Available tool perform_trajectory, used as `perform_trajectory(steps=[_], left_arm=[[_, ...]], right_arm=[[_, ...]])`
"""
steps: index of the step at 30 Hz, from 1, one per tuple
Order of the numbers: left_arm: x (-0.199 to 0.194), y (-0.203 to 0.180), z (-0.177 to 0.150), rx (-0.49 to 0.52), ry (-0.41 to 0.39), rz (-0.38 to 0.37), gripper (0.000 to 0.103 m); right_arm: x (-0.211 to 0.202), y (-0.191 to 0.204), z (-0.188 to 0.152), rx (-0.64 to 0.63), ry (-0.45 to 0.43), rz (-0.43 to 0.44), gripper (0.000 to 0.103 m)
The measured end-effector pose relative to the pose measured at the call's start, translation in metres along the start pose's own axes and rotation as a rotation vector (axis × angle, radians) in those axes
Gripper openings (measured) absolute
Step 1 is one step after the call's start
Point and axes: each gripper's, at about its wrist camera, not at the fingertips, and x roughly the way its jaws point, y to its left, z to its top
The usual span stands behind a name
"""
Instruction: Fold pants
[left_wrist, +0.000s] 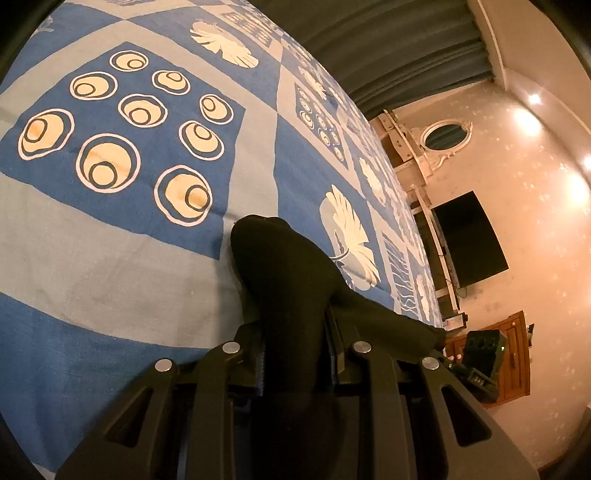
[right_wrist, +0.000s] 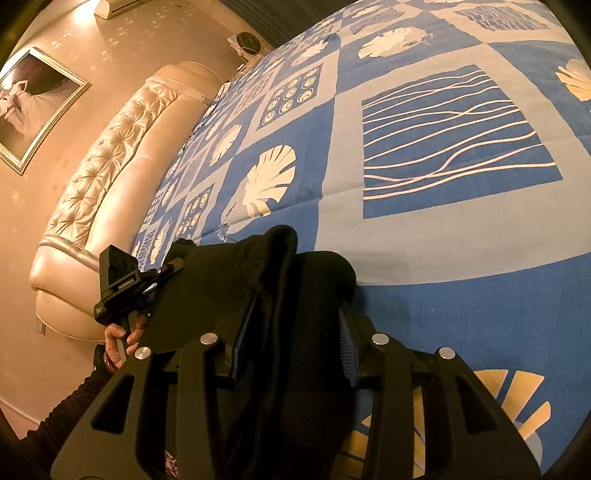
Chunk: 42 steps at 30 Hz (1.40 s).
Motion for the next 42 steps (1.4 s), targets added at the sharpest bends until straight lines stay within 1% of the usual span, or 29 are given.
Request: perform_trajectory(steps=[9,11,12,13,14,15,16,17,18,19,20,22,24,27,29,31,34,38,39,40,42], left_arm=[[0.001,0.001,0.001,-0.003,-0.003,-0.008,0.027],[0.002,0.001,0.001,-0.002,-0.003,-0.013,0.028],[0.002,0.001,0.001,0.001,-0.002,-0.017,0.028],[0.002,0.001,0.0,0.002,-0.003,-0.028,0.031],[0.001,0.002,0.0,-0.005,-0.002,-0.043,0.033],[-0.001,0.002,-0.002,-0.017,-0.003,-0.06,0.035],[-0.003,0.001,-0.003,-0.022,-0.007,-0.07,0.04],[-0.007,0.0,-0.005,-0.021,-0.016,-0.071,0.047],[-0.011,-0.002,-0.007,-0.018,-0.026,-0.067,0.051],[-0.019,-0.004,-0.011,-0.011,-0.042,-0.062,0.059],[-0.024,-0.005,-0.014,-0.007,-0.049,-0.064,0.064],[-0.039,-0.005,-0.025,-0.009,-0.055,-0.053,0.068],[-0.054,0.0,-0.04,-0.03,-0.059,-0.027,0.07],[-0.075,0.005,-0.066,-0.071,-0.065,-0.013,0.071],[-0.084,0.003,-0.082,-0.081,-0.06,-0.008,0.074],[-0.091,-0.003,-0.1,-0.079,-0.046,0.011,0.075],[-0.094,-0.011,-0.119,-0.08,-0.041,0.032,0.079],[-0.086,-0.018,-0.123,-0.092,-0.058,0.053,0.081],[-0.084,-0.02,-0.123,-0.097,-0.057,0.056,0.081],[-0.079,-0.023,-0.122,-0.103,-0.054,0.053,0.081],[-0.073,-0.032,-0.127,-0.085,-0.035,0.079,0.081]], right_arm=[[0.002,0.001,0.0,-0.007,-0.006,-0.007,0.039],[0.003,0.001,0.001,-0.011,-0.01,-0.01,0.04],[0.003,0.001,0.0,-0.01,-0.011,-0.011,0.043],[0.002,0.0,0.0,-0.008,-0.012,-0.011,0.049],[0.002,-0.001,0.0,-0.001,-0.011,-0.01,0.05],[0.002,-0.004,0.0,0.012,-0.01,-0.001,0.053],[0.0,-0.006,0.0,0.021,-0.011,0.007,0.061],[-0.002,-0.009,0.0,0.036,-0.014,0.017,0.065],[-0.004,-0.013,-0.001,0.051,-0.015,0.021,0.071],[-0.006,-0.018,-0.003,0.071,-0.01,0.029,0.073],[-0.007,-0.023,-0.005,0.089,0.0,0.043,0.073],[-0.013,-0.036,-0.012,0.142,0.015,0.095,0.073],[-0.018,-0.042,-0.018,0.178,0.031,0.131,0.074],[-0.02,-0.041,-0.029,0.207,0.079,0.191,0.077],[-0.017,-0.036,-0.037,0.21,0.124,0.223,0.077],[-0.014,-0.027,-0.045,0.194,0.159,0.234,0.078],[-0.01,-0.015,-0.053,0.188,0.18,0.245,0.078],[-0.006,-0.003,-0.056,0.167,0.172,0.194,0.078],[-0.006,-0.001,-0.054,0.166,0.168,0.175,0.073],[-0.007,0.0,-0.057,0.162,0.166,0.162,0.065],[-0.007,0.0,-0.06,0.154,0.161,0.123,0.057]])
